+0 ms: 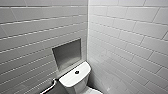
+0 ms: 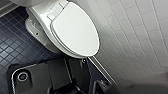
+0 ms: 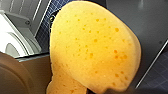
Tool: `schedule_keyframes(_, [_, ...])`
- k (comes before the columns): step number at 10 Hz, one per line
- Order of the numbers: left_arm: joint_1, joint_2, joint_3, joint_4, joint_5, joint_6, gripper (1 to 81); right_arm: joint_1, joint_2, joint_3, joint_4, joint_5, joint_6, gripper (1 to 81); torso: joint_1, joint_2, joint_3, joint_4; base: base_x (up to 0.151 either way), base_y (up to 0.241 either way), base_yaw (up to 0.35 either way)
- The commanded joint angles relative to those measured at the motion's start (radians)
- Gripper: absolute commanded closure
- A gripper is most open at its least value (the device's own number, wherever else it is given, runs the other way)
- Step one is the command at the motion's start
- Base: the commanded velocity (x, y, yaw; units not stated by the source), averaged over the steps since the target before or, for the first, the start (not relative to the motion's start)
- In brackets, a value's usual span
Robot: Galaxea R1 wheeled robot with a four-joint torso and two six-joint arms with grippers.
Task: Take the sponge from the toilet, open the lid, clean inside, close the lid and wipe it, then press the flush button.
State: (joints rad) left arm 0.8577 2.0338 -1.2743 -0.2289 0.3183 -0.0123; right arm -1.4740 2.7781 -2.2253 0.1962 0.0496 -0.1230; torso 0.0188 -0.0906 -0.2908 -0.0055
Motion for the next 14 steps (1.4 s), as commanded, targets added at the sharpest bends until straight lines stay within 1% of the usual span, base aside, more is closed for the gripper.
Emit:
schedule_keyframes(1, [0.238, 0.149, -0.146, 0.233, -0.145, 0.014, 81.1, 0.025, 0.002, -0.009, 0.011, -0.066, -0.001, 81.1, 0.0, 0.0, 0.091, 0.0, 0.0, 0.0, 0.0])
schedule_keyframes(2, [0.286, 0.206, -0.241, 0.244, -0.177, 0.014, 81.1, 0.027, 0.014, -0.031, 0.011, -0.068, 0.0, 81.1, -0.001, 0.0, 0.105, 0.0, 0.0, 0.0, 0.0])
schedule_keyframes(3, [0.324, 0.249, -0.313, 0.258, -0.194, 0.014, 81.1, 0.027, 0.028, -0.054, 0.011, -0.066, 0.0, 81.1, -0.001, -0.001, 0.066, 0.0, 0.0, 0.0, 0.0])
schedule_keyframes(4, [0.353, 0.29, -0.378, 0.26, -0.205, 0.014, 81.1, 0.027, 0.045, -0.078, 0.011, -0.066, 0.0, 81.1, -0.002, -0.002, 0.086, 0.0, 0.0, 0.0, 0.0])
schedule_keyframes(6, [0.404, 0.373, -0.517, 0.261, -0.246, 0.014, 81.1, 0.023, 0.065, -0.117, 0.011, -0.066, 0.0, 81.1, -0.003, -0.002, 0.098, 0.0, 0.0, 0.0, 0.0])
schedule_keyframes(9, [0.459, 0.508, -0.732, 0.261, -0.257, 0.015, 81.1, 0.016, 0.077, -0.143, 0.009, -0.068, 0.0, 81.1, -0.003, -0.003, 0.096, 0.0, 0.0, 0.0, 0.0])
schedule_keyframes(10, [0.479, 0.571, -0.833, 0.26, -0.266, 0.015, 81.1, 0.005, 0.086, -0.146, 0.002, -0.066, 0.0, 81.1, -0.003, -0.003, 0.096, 0.0, 0.0, 0.0, 0.0])
schedule_keyframes(11, [0.498, 0.615, -0.9, 0.261, -0.268, 0.015, 81.1, -0.001, 0.093, -0.147, 0.002, -0.06, -0.01, 81.1, -0.003, -0.003, 0.096, 0.0, 0.0, 0.0, 0.0])
schedule_keyframes(12, [0.513, 0.67, -0.986, 0.261, -0.272, 0.015, 81.1, -0.003, 0.1, -0.16, 0.002, -0.053, -0.009, 81.1, -0.003, -0.003, 0.096, 0.0, 0.0, 0.0, 0.0])
schedule_keyframes(14, [0.533, 0.76, -1.114, 0.26, -0.274, 0.015, 81.1, -0.001, 0.132, -0.22, 0.005, -0.053, -0.006, 81.1, -0.003, -0.003, 0.096, 0.0, 0.0, 0.0, 0.0])
